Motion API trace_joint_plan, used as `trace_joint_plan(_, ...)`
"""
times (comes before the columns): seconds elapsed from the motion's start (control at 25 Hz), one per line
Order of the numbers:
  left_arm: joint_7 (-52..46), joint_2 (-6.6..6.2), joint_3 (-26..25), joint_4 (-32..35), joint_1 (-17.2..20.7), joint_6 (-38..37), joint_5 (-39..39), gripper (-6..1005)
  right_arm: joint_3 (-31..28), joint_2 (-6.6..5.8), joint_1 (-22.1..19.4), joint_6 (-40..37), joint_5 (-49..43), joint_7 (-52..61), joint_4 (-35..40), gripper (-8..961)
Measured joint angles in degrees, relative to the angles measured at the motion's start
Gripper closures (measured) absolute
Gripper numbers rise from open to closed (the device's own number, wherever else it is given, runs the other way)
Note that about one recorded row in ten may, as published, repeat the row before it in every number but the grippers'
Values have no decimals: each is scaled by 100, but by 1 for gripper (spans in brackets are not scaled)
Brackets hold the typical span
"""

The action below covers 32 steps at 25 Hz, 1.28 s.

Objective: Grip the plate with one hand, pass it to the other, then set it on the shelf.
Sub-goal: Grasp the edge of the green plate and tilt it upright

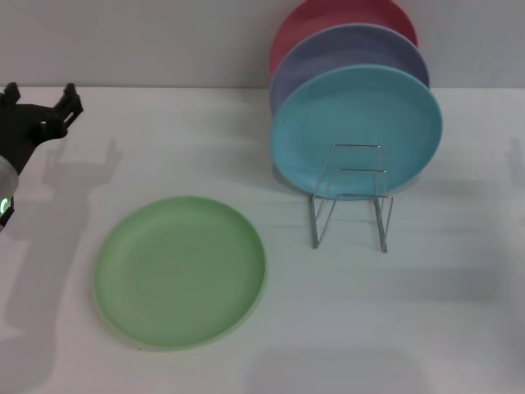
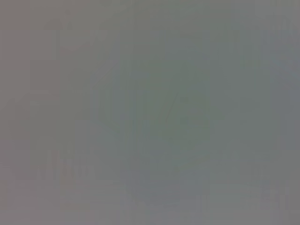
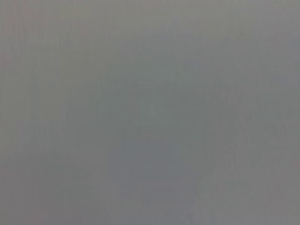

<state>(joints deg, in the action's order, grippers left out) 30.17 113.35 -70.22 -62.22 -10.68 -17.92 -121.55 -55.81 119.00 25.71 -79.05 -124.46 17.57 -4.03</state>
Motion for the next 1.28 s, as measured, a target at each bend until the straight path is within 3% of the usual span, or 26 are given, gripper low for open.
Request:
trace_joint_plan(0.08, 262, 308, -690, -369, 141, 761, -346, 189, 0, -5, 18, 2, 0, 0, 4, 288)
trace_joint_plan(0.2, 421, 475, -1236, -742, 199, 1767, -563, 190, 0, -13, 74, 4, 0, 0, 36, 288)
trace_joint_plan(0.52, 45, 469, -2546, -1556, 104, 4964, -569, 194, 0, -30, 146, 4, 0, 1, 52, 288)
trace_joint_plan(0.76, -857, 458, -3463, -1958, -119, 7199, -1136, 196, 0, -54, 238, 4, 0, 1, 87, 289)
trace_joint_plan(0.96, -1544, 470, -3445, -2466, -262, 8467, -2169, 198, 0, -65, 360, 8, 0, 1, 229, 288)
trace_joint_plan(1.28, -2155, 483, -3189, -2742, -499, 9576, -2725, 234, 0, -157, 452, 13, 1, 0, 285, 289)
